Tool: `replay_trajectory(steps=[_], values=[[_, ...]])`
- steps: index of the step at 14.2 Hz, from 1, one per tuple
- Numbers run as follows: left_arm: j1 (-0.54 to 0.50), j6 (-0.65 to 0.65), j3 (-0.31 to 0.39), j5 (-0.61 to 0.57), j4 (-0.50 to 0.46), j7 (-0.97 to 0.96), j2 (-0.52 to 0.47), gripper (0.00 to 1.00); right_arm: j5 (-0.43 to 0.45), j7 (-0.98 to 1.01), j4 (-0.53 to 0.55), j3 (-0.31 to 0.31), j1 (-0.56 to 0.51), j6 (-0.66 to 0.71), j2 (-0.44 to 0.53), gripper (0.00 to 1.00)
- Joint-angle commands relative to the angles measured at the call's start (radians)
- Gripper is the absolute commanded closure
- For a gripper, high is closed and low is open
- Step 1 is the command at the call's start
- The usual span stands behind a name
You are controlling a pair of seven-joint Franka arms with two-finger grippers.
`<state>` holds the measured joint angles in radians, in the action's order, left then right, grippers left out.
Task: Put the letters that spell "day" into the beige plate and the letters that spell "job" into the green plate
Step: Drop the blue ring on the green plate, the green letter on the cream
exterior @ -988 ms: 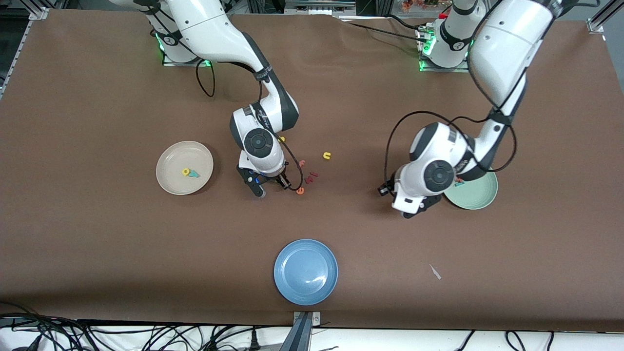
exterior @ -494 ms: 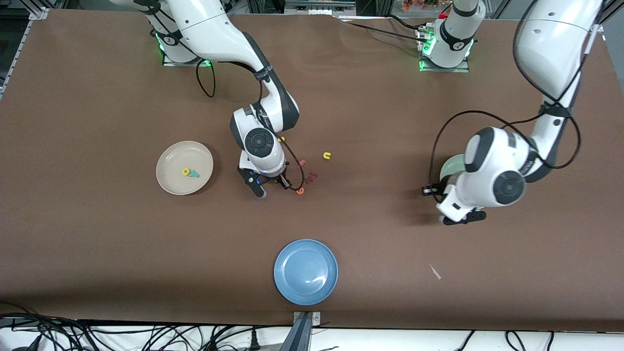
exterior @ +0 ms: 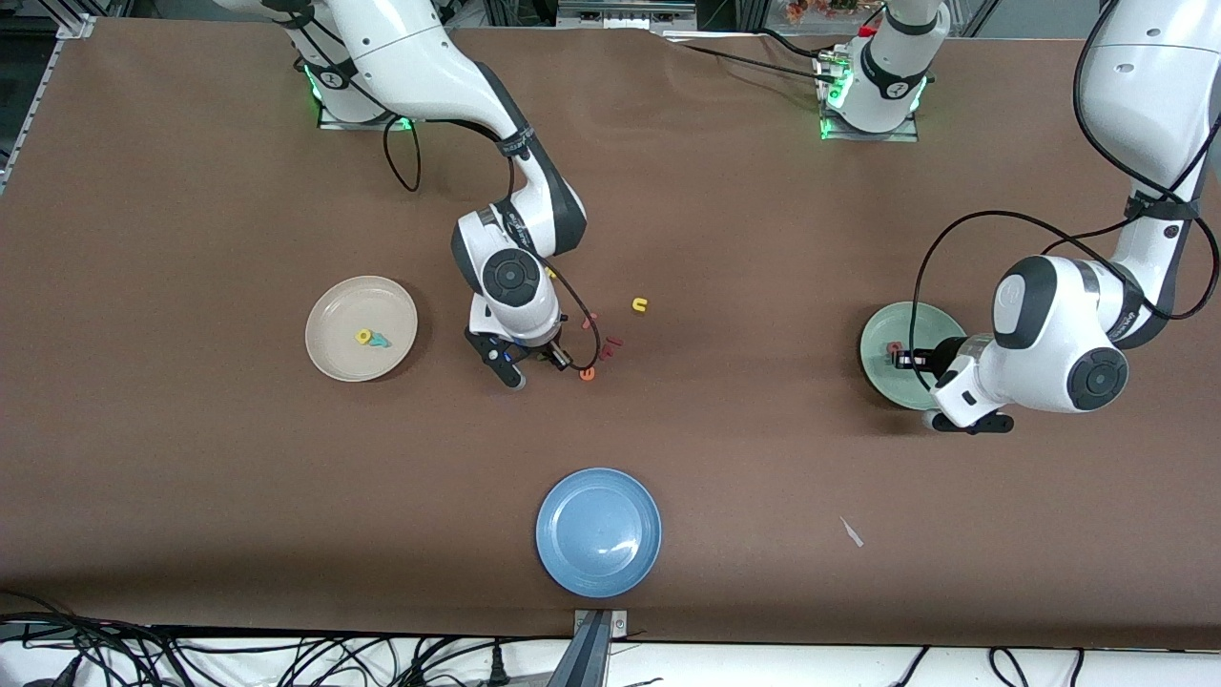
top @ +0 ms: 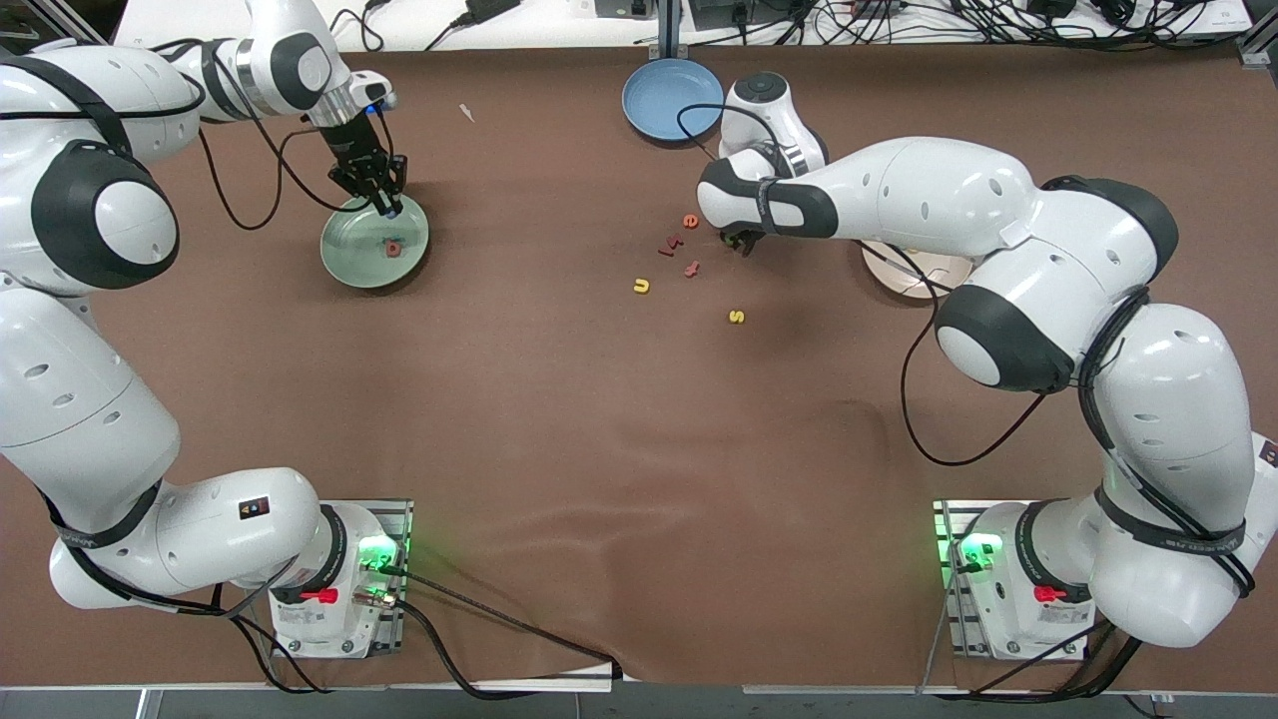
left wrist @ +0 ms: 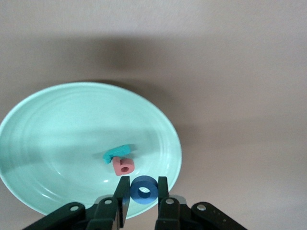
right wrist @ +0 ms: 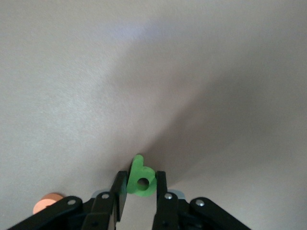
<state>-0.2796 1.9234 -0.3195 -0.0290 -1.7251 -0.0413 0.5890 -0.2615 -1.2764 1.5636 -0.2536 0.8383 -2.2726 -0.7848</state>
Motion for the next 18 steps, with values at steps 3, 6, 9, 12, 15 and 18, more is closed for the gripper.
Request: replay_trajectory(steps=[3,6,9,12,15,18], values=[[0.000,0.065,-0.006,0.012,-0.068,0.015,-0.027,0.00,0.016,0.297,-0.050,-0.082,-0.024,0.224,0.060,0.98],[0.007,0.020,-0.012,0.012,-0.048,0.014,-0.069,0.00,0.015,0.554,0.059,-0.156,-0.022,0.257,0.177,0.98],[0.014,-0.096,-0.044,0.014,0.040,0.014,-0.113,0.00,0.015,0.742,0.215,-0.214,-0.022,0.213,0.287,0.98],[0.017,-0.283,-0.073,0.012,0.226,0.017,-0.120,0.00,0.015,0.920,0.431,-0.253,-0.022,0.000,0.358,0.96],[0.013,-0.432,-0.127,0.017,0.350,0.018,-0.136,0.00,0.011,1.095,0.538,-0.308,-0.022,-0.125,0.372,0.96],[0.014,-0.535,-0.194,0.021,0.358,0.026,-0.256,0.00,-0.007,1.186,0.552,-0.346,-0.027,-0.116,0.392,0.50]])
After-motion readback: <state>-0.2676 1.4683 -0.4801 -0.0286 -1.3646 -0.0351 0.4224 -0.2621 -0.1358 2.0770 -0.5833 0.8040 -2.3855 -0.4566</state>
